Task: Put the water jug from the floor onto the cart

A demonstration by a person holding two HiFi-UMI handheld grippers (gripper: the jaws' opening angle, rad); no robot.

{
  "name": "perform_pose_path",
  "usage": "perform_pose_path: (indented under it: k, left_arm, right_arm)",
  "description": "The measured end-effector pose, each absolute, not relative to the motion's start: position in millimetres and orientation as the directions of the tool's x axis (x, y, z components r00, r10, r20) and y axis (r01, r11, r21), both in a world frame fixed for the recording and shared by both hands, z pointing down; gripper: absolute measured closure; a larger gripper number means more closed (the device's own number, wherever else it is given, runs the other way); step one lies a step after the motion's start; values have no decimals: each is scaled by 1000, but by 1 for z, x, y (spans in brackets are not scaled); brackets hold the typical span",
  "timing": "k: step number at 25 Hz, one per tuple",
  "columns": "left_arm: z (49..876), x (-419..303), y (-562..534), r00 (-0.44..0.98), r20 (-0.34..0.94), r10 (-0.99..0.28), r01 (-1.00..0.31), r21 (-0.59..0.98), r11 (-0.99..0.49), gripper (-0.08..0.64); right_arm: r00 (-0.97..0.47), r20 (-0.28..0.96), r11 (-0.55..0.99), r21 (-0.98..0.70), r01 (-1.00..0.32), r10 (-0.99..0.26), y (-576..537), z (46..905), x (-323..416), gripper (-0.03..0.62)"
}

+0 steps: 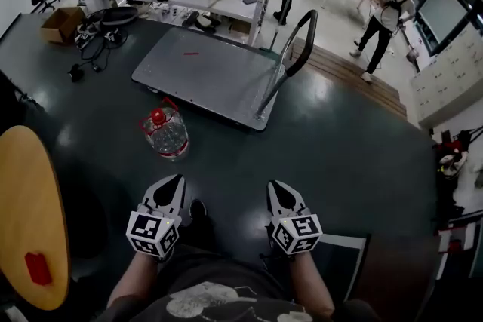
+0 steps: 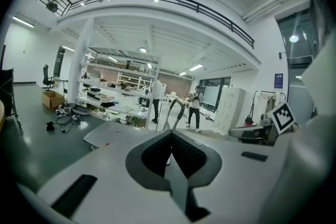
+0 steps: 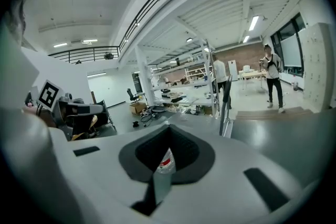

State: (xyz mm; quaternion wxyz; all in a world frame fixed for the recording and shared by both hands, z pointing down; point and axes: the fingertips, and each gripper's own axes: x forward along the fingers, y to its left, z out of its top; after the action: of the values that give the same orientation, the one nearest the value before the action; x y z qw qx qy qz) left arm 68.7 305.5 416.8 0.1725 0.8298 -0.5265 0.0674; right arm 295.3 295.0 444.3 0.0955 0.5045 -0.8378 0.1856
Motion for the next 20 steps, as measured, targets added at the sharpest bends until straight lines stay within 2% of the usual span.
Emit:
perform_pose_path:
  k: [9, 20]
  left_arm:
    - [403, 0, 183, 473, 297, -830, -880, 205, -428, 552]
    - [416, -62, 136, 432, 306, -848, -898, 236, -372, 551]
  right_arm:
    - [-424, 351, 369, -216, -904, -835, 171, 429, 225, 601]
    - [-425, 390, 359, -233, -904, -817, 116, 437, 176, 601]
